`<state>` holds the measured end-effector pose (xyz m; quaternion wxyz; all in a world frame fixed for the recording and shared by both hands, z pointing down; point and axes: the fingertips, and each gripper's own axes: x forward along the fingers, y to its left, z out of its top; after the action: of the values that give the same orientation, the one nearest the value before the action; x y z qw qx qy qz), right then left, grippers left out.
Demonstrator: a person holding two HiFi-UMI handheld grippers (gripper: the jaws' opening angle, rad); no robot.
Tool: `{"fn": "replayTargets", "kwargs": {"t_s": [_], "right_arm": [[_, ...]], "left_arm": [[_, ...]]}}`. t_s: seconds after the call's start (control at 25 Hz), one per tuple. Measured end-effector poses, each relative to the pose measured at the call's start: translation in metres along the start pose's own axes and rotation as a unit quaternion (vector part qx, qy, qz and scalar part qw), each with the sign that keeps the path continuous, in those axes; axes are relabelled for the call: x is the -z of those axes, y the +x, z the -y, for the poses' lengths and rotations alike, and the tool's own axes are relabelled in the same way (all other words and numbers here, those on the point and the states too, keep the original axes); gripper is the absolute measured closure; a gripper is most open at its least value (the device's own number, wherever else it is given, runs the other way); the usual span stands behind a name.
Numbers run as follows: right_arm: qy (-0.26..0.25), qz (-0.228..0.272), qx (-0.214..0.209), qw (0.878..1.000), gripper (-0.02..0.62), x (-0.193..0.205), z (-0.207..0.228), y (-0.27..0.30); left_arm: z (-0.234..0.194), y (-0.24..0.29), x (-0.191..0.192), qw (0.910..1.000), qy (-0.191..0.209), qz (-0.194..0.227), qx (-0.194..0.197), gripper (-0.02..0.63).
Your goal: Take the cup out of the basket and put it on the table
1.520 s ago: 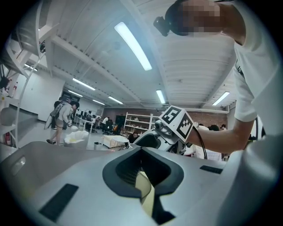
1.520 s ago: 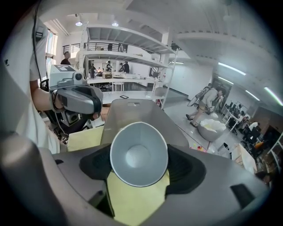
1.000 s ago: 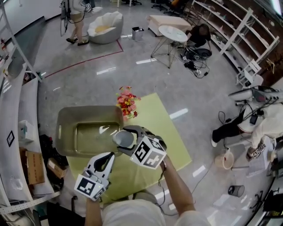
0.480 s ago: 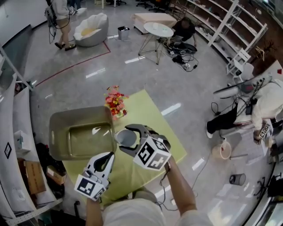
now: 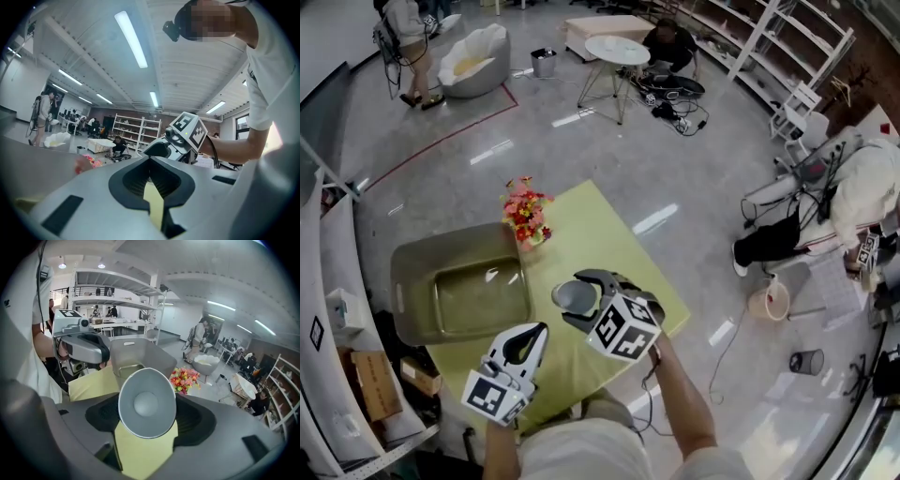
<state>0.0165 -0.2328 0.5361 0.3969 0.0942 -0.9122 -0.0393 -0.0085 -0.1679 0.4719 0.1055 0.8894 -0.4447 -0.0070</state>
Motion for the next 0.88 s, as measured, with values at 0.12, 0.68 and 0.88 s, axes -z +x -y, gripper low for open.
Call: {"fn": "replayTargets", "kwargs": {"t_s": [0.12, 0.68, 0.88], "right_arm": [[0.019, -0.012, -0.005, 1.000, 0.265, 0.025, -0.001, 0.006], [0.092, -0.072, -0.014, 0.993, 0.265, 0.132, -0.003, 0.032], [0.108, -0.085, -0.018, 0.990, 0.265, 0.161, -0.006, 0.045]], "left_arm": [[0.007, 0.010, 0.005, 0.9999, -0.002, -0.004, 0.012, 0.597], [0.034, 0.052, 0.037, 0.9982, 0.001, -0.036, 0.049, 0.597], [0.040, 0.065, 0.057, 0.9973, -0.002, -0.046, 0.057, 0.597]]}}
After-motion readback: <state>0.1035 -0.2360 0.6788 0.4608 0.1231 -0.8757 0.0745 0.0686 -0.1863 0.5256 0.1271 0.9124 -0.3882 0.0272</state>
